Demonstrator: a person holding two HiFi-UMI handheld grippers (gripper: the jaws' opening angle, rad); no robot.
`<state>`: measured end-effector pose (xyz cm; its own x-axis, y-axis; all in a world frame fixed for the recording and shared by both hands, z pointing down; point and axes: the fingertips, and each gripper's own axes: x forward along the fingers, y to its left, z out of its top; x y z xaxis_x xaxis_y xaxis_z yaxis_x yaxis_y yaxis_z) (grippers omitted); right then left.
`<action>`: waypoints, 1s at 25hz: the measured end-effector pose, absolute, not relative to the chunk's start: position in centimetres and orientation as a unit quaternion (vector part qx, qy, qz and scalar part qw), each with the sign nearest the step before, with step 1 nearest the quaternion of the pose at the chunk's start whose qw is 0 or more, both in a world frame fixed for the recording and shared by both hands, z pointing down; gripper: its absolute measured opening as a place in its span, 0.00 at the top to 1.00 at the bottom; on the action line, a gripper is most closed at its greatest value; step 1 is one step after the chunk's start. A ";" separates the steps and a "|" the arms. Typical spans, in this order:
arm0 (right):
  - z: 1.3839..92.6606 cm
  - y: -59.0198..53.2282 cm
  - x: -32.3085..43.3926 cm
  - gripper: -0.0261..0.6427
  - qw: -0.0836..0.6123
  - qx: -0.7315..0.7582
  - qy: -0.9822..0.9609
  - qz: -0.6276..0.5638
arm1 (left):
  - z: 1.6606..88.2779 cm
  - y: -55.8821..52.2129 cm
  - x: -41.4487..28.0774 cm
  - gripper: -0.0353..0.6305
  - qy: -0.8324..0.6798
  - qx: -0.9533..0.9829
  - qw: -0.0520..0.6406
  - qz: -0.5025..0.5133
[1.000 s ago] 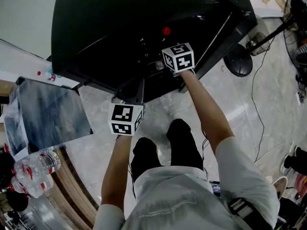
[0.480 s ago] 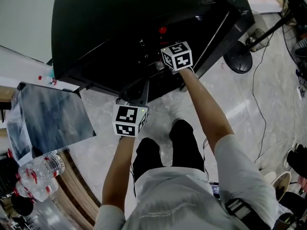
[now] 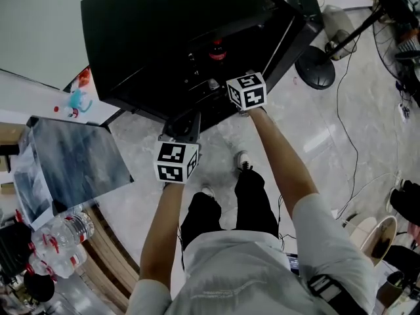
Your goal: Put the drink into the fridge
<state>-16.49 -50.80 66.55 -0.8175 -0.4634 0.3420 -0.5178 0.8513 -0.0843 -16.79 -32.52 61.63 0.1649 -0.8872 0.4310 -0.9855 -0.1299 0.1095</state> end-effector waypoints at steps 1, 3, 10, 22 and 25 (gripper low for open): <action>66.0 -50.2 -15.8 0.39 0.157 0.263 -0.948 0.088 | 61.2 -32.1 -16.8 0.92 -0.631 0.741 0.188 0.134; 64.7 -49.0 -14.4 0.41 0.159 0.272 -0.945 0.084 | 60.3 -31.1 -17.0 0.92 -0.629 0.741 0.190 0.139; 58.4 -44.7 -9.0 0.49 0.159 0.317 -0.934 0.049 | 55.1 -28.0 -17.9 0.92 -0.624 0.748 0.180 0.139; 44.7 -37.1 -0.9 0.74 0.127 0.370 -0.920 -0.027 | 42.7 -24.8 -17.5 0.92 -0.611 0.776 0.087 0.135; 41.4 -35.0 0.3 0.81 0.109 0.376 -0.919 -0.038 | 39.7 -24.0 -17.0 0.92 -0.602 0.786 0.054 0.133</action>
